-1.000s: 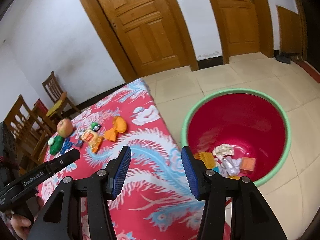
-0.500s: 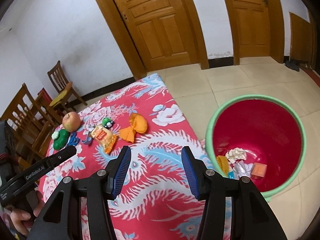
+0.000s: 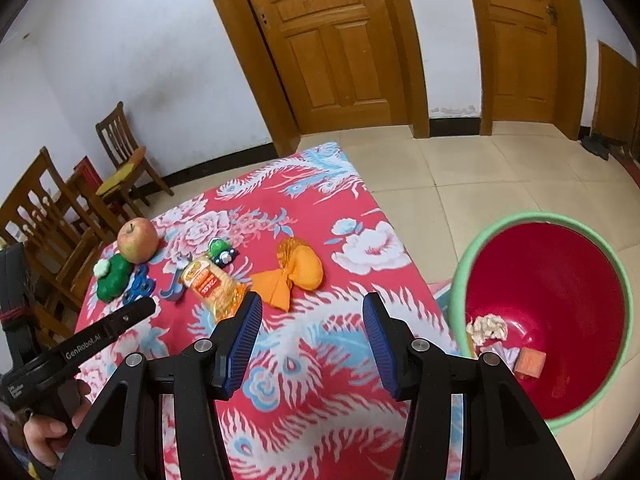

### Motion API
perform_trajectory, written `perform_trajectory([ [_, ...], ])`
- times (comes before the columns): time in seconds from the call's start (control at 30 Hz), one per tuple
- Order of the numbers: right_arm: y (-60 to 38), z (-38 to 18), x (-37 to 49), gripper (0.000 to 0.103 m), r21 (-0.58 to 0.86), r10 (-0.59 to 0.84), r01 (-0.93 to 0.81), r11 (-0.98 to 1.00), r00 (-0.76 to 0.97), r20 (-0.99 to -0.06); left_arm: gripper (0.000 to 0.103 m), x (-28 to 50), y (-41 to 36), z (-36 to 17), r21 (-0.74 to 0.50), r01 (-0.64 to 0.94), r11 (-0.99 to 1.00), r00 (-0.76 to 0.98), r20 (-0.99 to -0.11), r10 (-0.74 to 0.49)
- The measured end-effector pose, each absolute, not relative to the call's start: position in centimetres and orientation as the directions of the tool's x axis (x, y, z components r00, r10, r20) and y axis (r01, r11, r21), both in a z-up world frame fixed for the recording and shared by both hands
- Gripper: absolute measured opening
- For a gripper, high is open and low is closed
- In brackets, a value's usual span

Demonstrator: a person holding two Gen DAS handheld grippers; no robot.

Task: Collect trash
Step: 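Move both tools back toward the items on the table, then grasp the blue plastic toy with the left tool while the right grasps the orange snack packet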

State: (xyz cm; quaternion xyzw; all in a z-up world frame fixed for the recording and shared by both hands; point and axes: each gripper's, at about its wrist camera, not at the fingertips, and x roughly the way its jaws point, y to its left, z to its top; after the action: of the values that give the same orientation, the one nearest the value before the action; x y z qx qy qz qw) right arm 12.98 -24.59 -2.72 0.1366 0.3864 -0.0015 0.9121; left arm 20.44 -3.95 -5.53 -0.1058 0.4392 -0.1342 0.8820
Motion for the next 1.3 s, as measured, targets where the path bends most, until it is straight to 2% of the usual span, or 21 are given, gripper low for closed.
perform_trajectory([
  [0.3,-24.3,-4.5,16.8,0.054,0.235,0.113,0.093,0.967,0.671,-0.732,0.031,22.8,-5.4,-6.8,-0.247,0.155,0.957,0.577,-0.763,-0.291],
  [0.97,-23.0,-7.5,20.6,0.053,0.223,0.141,0.052,0.973,0.632,-0.762,0.031,24.7,-5.6,-8.8,-0.225,0.146,0.964,0.581,-0.769,-0.267],
  [1.03,-22.9,-7.6,20.6,0.048,0.228,0.149,0.046,0.972,0.628,-0.764,0.031,24.7,-5.6,-8.8,-0.222,0.146,0.964,0.585,-0.767,-0.265],
  [1.17,-22.8,-8.1,20.6,0.037,0.228,0.153,0.043,0.973,0.618,-0.771,0.02,24.5,-5.4,-8.8,-0.22,0.137,0.966,0.589,-0.766,-0.258],
  [1.3,-22.6,-8.0,20.3,0.026,0.227,0.156,0.034,0.973,0.625,-0.764,0.017,24.4,-4.9,-8.8,-0.233,0.126,0.964,0.585,-0.767,-0.262],
])
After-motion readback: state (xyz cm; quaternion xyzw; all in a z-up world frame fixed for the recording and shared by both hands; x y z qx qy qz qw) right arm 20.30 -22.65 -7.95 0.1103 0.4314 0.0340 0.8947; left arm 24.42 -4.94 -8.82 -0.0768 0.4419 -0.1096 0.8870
